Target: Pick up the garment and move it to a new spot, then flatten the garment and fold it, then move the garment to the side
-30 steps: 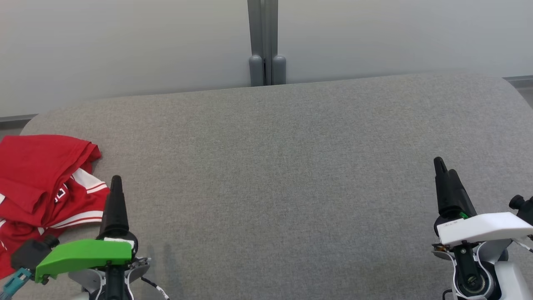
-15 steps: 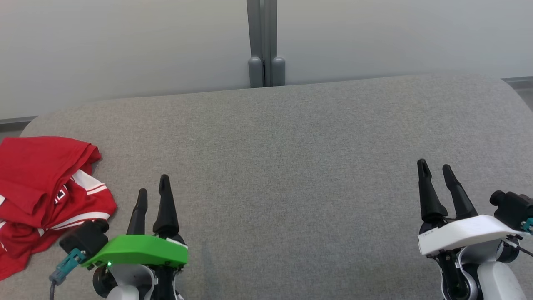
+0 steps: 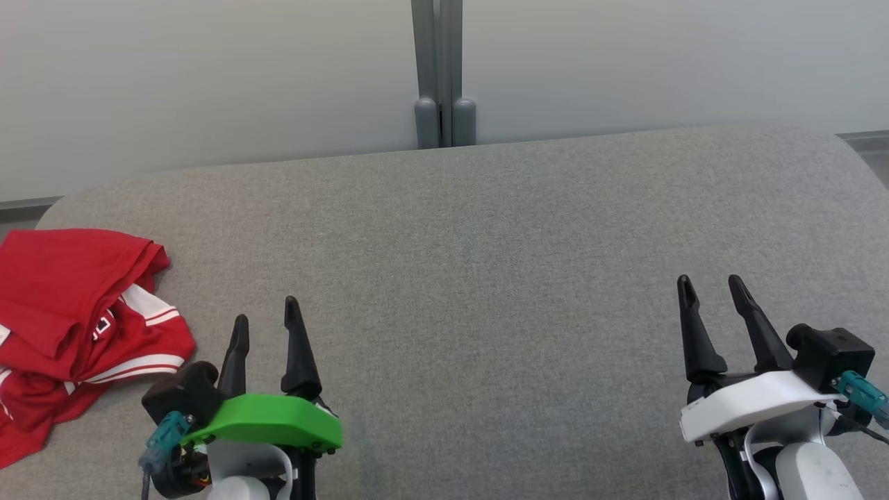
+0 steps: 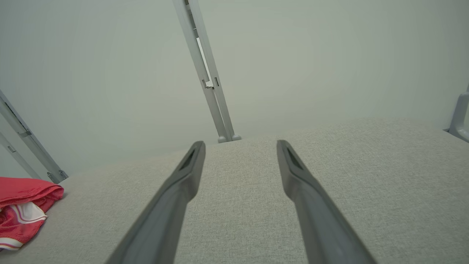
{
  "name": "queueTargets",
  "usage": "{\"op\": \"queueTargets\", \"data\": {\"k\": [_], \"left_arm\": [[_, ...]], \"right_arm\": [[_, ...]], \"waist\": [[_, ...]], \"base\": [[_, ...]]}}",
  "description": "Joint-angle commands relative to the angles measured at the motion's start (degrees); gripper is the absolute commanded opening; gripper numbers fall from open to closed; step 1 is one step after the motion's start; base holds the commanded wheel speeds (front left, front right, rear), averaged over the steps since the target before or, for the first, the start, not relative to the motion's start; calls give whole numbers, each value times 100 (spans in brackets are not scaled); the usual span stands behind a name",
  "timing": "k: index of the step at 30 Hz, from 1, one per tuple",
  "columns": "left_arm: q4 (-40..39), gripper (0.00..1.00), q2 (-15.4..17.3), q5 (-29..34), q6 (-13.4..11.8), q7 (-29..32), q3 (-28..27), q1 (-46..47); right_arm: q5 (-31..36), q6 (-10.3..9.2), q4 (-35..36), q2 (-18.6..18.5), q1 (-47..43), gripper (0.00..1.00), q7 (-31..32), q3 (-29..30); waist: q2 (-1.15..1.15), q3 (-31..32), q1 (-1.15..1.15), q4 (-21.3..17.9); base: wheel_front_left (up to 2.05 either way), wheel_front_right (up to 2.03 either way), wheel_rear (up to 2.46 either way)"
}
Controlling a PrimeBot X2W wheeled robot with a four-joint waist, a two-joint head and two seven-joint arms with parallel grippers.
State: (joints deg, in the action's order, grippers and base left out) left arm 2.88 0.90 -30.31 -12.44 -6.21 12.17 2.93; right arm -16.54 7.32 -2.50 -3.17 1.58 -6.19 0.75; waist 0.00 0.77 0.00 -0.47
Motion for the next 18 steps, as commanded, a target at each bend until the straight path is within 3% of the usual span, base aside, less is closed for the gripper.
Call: {"op": "queueTargets", "data": {"k": [1,18], "left_arm": [[-38,100,88,238,-73,-62,115,92],[287,100,332,1119,-753,-342,964,191]], "right_arm": [[223,20,89,-55,19,100,-71,-36],[1263,20,135,-44,-88,100,-348,-156]], "waist": [[0,3,0,3],[0,19,0,30]], "base": [[0,0,0],[0,0,0]]}}
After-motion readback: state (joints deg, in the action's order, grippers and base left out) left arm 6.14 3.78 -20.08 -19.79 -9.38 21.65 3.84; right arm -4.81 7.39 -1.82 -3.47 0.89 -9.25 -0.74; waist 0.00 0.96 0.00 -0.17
